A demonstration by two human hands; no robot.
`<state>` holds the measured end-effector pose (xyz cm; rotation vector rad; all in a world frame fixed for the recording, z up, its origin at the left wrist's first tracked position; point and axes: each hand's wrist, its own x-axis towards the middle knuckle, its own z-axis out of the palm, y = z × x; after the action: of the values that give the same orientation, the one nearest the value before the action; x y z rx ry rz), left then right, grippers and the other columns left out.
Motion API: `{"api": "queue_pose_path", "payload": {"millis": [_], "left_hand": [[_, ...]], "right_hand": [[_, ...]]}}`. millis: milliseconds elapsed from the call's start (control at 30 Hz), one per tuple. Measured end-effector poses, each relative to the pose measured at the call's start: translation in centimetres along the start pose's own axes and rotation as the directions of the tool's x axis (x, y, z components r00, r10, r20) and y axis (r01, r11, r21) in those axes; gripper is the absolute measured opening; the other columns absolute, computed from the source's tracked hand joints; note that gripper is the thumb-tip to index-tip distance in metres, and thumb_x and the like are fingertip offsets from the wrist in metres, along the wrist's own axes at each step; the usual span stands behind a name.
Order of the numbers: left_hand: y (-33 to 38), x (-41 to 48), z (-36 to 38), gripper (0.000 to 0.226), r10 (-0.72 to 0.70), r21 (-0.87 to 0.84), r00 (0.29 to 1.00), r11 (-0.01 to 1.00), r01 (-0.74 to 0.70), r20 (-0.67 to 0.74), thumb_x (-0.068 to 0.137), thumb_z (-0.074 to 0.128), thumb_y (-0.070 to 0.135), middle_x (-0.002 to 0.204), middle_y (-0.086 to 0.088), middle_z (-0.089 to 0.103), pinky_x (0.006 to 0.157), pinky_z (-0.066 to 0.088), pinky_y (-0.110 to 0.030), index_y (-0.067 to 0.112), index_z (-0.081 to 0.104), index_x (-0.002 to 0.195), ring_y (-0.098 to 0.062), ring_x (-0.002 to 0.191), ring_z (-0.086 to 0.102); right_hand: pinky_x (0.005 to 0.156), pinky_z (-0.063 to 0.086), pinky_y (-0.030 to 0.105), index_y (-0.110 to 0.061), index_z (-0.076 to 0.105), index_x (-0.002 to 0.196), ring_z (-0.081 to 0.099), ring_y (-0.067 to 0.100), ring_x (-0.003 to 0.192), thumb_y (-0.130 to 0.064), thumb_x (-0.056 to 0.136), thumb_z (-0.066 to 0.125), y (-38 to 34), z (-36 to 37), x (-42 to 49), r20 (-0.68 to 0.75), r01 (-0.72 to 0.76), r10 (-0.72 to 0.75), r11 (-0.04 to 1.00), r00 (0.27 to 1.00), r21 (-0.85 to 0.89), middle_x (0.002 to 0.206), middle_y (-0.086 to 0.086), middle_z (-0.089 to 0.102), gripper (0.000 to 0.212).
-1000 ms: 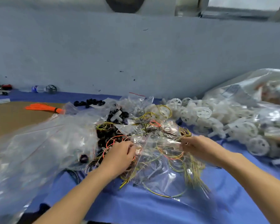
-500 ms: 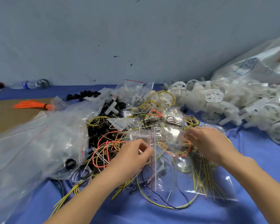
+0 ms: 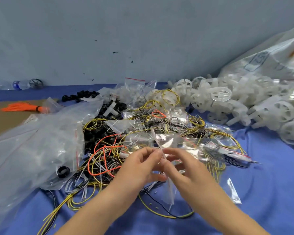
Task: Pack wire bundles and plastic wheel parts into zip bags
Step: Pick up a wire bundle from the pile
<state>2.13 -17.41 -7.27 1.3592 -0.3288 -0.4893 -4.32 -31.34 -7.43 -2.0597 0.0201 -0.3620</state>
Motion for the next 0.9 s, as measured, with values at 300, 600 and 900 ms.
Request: {"api": "queue_pose_path", "payload": {"millis": [300, 600, 900], "left_hand": [[-0.6, 0.7, -0.6, 0.02, -0.019, -0.083, 0.996, 0.996, 0.026, 0.084, 0.085, 0.069, 0.041, 0.11, -0.012, 0.072, 0.099, 0.049, -0.051, 0.023, 0.075, 0.091, -0.024, 0.112, 0.066], [-0.8, 0.6, -0.3, 0.028, -0.023, -0.005, 0.999, 1.0, 0.023, 0.039, 0.078, 0.068, 0.042, 0.096, -0.02, 0.068, 0.07, 0.057, -0.03, 0.017, 0.076, 0.089, -0.023, 0.084, 0.066], [-0.9, 0.5, -0.1, 0.023, 0.012, -0.028, 0.999, 1.0, -0.013, -0.041, 0.094, 0.06, 0.023, 0.085, -0.011, 0.068, 0.069, 0.057, -0.027, 0.015, 0.074, 0.079, -0.017, 0.077, 0.067]], "right_hand": [[0.07, 0.053, 0.019, -0.042, 0.069, 0.099, 0.069, 0.001, 0.077, -0.032, 0.086, 0.069, -0.7, 0.9, -0.6, -0.009, -0.103, 0.108, 0.971, 0.994, 0.217, 0.094, -0.022, 0.069, 0.016], [0.077, 0.059, 0.049, -0.055, 0.07, 0.094, 0.069, 0.026, 0.079, -0.035, 0.083, 0.055, 0.3, 1.2, 0.1, 0.025, -0.129, 0.128, 0.944, 0.991, 0.305, 0.088, -0.013, 0.075, 0.027], [0.06, 0.054, 0.02, -0.051, 0.072, 0.093, 0.071, 0.012, 0.082, -0.03, 0.092, 0.064, 0.9, 0.3, 0.2, 0.093, -0.158, 0.132, 0.906, 0.987, 0.393, 0.09, -0.013, 0.074, 0.023]]}}
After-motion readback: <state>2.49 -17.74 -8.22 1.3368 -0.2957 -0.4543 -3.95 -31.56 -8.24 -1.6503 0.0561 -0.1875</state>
